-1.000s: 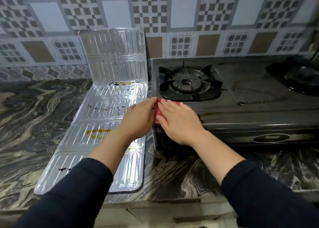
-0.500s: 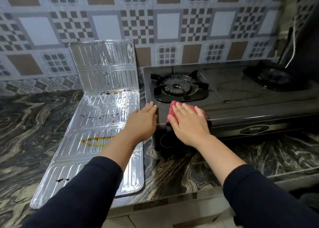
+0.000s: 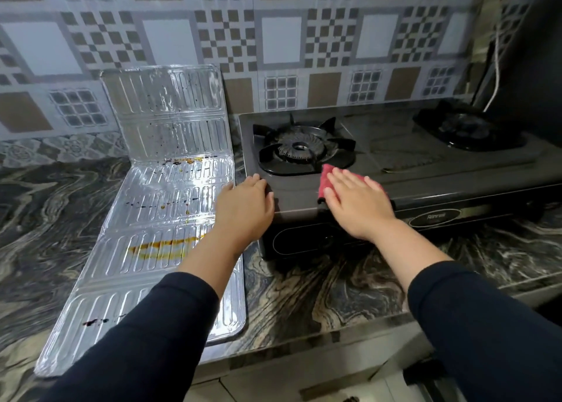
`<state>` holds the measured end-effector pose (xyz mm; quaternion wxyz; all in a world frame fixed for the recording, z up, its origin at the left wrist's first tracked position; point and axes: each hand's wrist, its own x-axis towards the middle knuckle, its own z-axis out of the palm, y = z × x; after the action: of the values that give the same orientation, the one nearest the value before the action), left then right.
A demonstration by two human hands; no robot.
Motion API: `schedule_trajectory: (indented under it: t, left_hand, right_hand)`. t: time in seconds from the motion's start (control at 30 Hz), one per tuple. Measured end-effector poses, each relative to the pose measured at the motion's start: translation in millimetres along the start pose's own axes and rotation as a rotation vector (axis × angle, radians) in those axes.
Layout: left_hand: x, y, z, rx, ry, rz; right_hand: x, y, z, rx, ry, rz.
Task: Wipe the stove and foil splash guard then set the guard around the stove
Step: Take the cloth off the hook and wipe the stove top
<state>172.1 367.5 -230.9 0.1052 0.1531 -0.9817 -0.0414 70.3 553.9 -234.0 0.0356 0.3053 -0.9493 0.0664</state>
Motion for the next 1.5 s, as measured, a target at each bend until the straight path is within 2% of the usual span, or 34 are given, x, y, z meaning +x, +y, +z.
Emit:
schedule_trajectory:
  t: [0.13,0.27,0.37,0.57,0.67,0.73,0.87,0.97,1.03,1.13,1.23,1.3,1.4,1.5]
  left_hand:
    - [2.0,8.5,-3.7,-0.02,0.048,0.047]
    - [10.4,26.5,-11.2,-0.149,0.055,0.177]
    - [19.0,39.9,-12.7,-0.226,-0.005,0.245]
    - [31.5,57.7,-9.1,-0.184,-0.099,0.311]
    - [32.9,56.5,-7.1,-0.143,-0.103,0.324]
    - [32.0,55.7,-5.7,-0.134,-0.084,0.328]
    - [34.1,61.3,-3.9,-0.113,-0.023,0.307]
    - [37.8,64.3,-5.0,-0.085,-0.01,0.277]
    - [40.1,64.2,-5.2,-0.084,-0.008,0.268]
    - [41.6,67.5,-7.0,-0.102,0.012,0.271]
    - [46.7,76.8,-14.2,-0.123,0.012,0.287]
    - [51.5,85.2,-19.1,-0.147,0.013,0.296]
    - [60.3,101.5,-20.8,-0.191,0.013,0.322]
    - [68.5,122.9,-16.9,-0.241,-0.017,0.364]
  right_hand:
    - [4.7,-5.8,-0.1,-0.002,-0.022,0.097]
    - [-0.8,-19.9,6.6,0.01,0.024,0.002]
    - [-0.5,-1.5,6.6,0.012,0.043,-0.012]
    - [17.9,79.5,-11.7,-0.011,-0.113,0.254]
    - [26.6,83.6,-15.4,-0.022,-0.156,0.328]
    - [25.9,68.5,-14.9,-0.017,-0.156,0.303]
    - [6.8,34.2,-5.4,0.015,-0.047,0.111]
    - [-10.2,41.6,-2.1,0.043,0.016,0.002]
    - [-15.1,64.9,-5.0,0.058,0.014,0.051]
    - [-6.7,100.9,-10.5,0.039,-0.042,0.244]
    - [17.7,104.2,-16.6,0.005,-0.123,0.362]
    - [30.6,90.3,-18.1,-0.004,-0.132,0.359]
    - [28.9,71.5,-14.1,0.001,-0.118,0.247]
    - [15.0,81.6,-11.2,0.024,-0.098,0.196]
